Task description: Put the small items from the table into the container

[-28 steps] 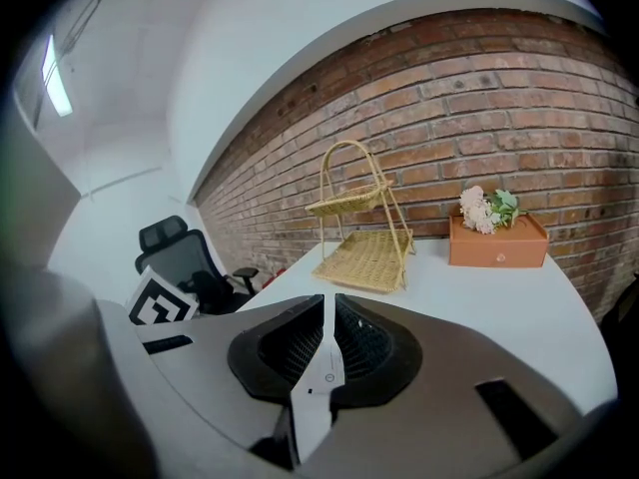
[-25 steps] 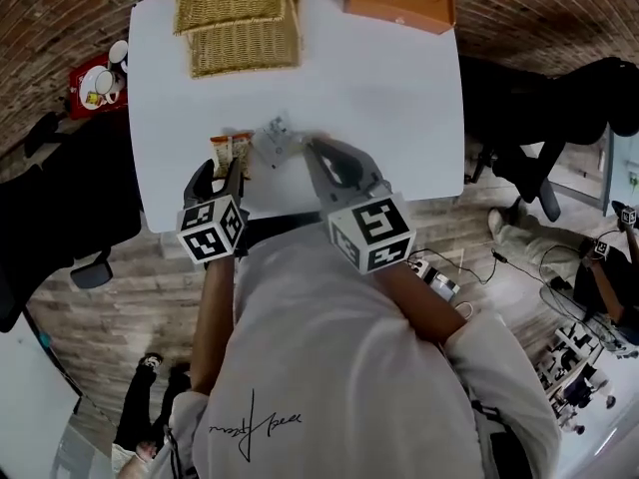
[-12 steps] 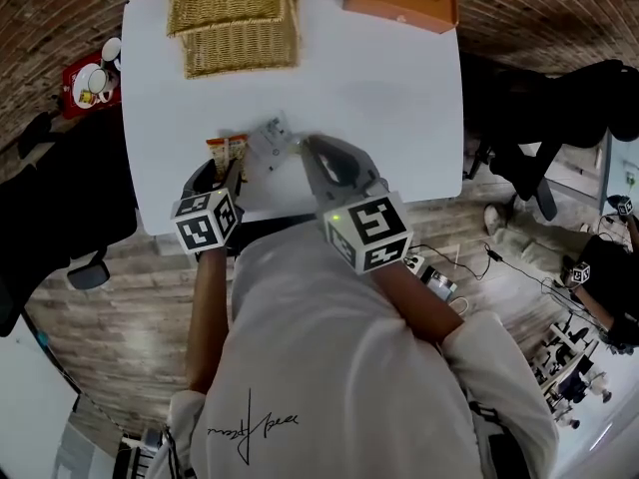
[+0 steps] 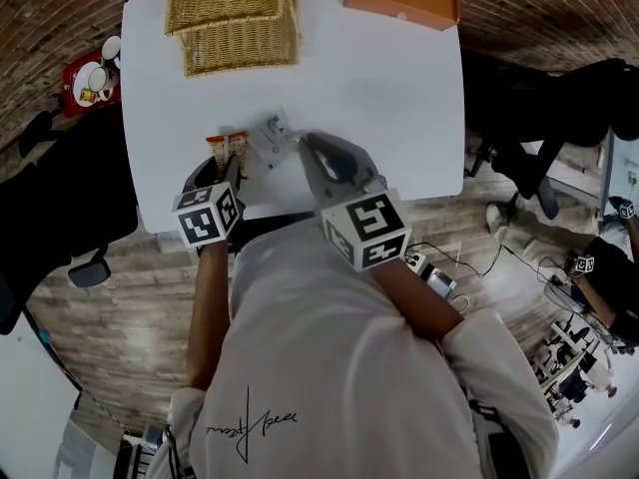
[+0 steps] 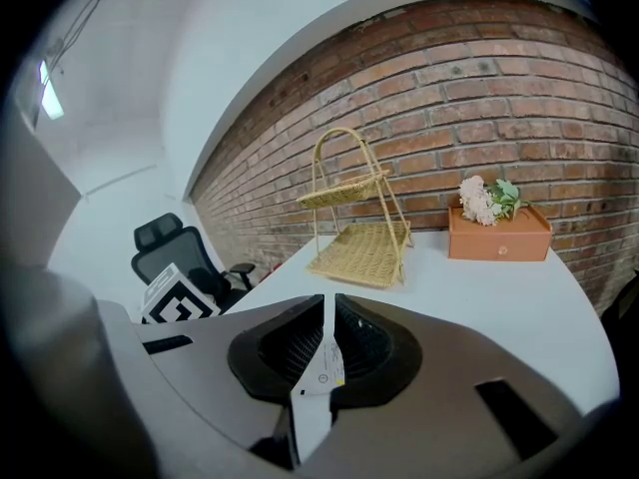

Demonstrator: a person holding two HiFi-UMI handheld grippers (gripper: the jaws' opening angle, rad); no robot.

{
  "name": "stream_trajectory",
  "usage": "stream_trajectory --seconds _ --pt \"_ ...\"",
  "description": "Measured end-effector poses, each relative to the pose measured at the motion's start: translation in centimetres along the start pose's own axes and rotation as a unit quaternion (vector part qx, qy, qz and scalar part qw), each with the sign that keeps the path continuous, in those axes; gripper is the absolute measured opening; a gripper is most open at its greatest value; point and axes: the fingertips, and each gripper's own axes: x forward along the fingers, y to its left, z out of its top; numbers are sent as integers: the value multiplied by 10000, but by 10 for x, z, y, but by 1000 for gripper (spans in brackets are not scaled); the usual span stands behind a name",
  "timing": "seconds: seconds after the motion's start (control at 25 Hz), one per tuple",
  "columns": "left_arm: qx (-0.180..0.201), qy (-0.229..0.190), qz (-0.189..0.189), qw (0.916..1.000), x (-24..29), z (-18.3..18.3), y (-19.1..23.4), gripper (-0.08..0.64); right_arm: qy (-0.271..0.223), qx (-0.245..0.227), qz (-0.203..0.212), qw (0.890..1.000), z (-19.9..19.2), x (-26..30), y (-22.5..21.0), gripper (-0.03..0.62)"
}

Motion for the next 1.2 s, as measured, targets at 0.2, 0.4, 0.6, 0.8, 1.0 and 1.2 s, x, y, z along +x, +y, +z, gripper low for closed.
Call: stream_trajectory --seconds 0.2,0.4,0.6,0.8,1.0,1.2 --pt "-158 24 -119 9998 -3 -3 0 143 27 -3 53 10000 -3 1 3 21" --pt "-257 13 -186 9995 -6 -4 -1 138 -10 0 94 10000 0 -1 4 21" --pt "-307 -31 -212 9993 -7 -4 -3 137 -66 -11 116 9999 2 -1 4 21" --pt "-324 -87 -239 9992 -13 -2 -1 135 -92 -13 127 9999 3 -1 7 21" --pt "-374 -220 -340 9985 -21 5 -3 135 -105 -56 182 9998 5 2 13 21" --pt "-338 -402 -459 9976 -31 16 -10 133 -126 -88 188 9997 5 3 15 21"
